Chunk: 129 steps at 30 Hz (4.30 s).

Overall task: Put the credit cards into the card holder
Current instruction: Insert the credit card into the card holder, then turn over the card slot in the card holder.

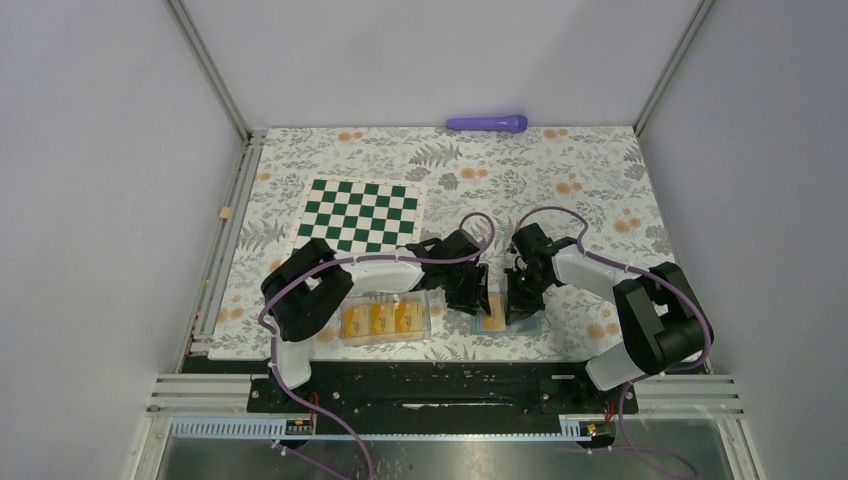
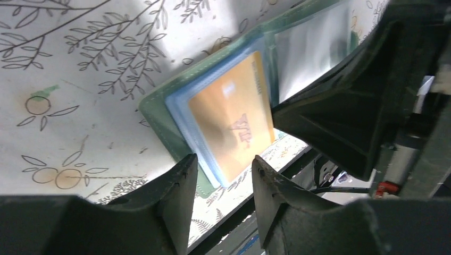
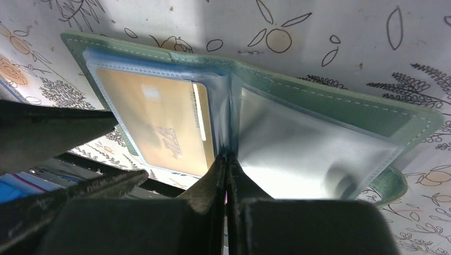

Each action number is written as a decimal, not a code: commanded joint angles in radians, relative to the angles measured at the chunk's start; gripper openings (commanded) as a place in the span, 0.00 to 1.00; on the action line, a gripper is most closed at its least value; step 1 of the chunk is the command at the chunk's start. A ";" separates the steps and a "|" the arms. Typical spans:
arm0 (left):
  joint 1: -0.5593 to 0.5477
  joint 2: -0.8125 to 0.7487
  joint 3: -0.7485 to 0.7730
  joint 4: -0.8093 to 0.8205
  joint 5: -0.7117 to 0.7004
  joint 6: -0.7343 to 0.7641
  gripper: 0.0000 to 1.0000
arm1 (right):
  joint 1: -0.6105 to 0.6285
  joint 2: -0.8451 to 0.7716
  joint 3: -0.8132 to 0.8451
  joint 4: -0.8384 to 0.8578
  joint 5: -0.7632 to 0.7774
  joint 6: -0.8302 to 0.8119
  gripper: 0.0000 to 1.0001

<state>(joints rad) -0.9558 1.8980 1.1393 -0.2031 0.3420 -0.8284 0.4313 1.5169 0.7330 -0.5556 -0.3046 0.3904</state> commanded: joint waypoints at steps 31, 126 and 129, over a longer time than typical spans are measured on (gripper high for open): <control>-0.086 0.046 0.250 -0.266 -0.184 0.133 0.26 | 0.008 0.026 0.005 0.019 -0.034 -0.002 0.00; -0.127 0.078 0.303 -0.344 -0.269 0.184 0.31 | 0.009 0.042 0.006 0.015 -0.082 -0.007 0.00; -0.127 0.081 0.302 -0.345 -0.272 0.184 0.31 | 0.010 0.043 0.003 0.015 -0.084 -0.009 0.00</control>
<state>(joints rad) -1.0737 1.9633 1.4014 -0.5560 0.0818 -0.6540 0.4309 1.5402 0.7353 -0.5442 -0.3706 0.3969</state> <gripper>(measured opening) 0.309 0.014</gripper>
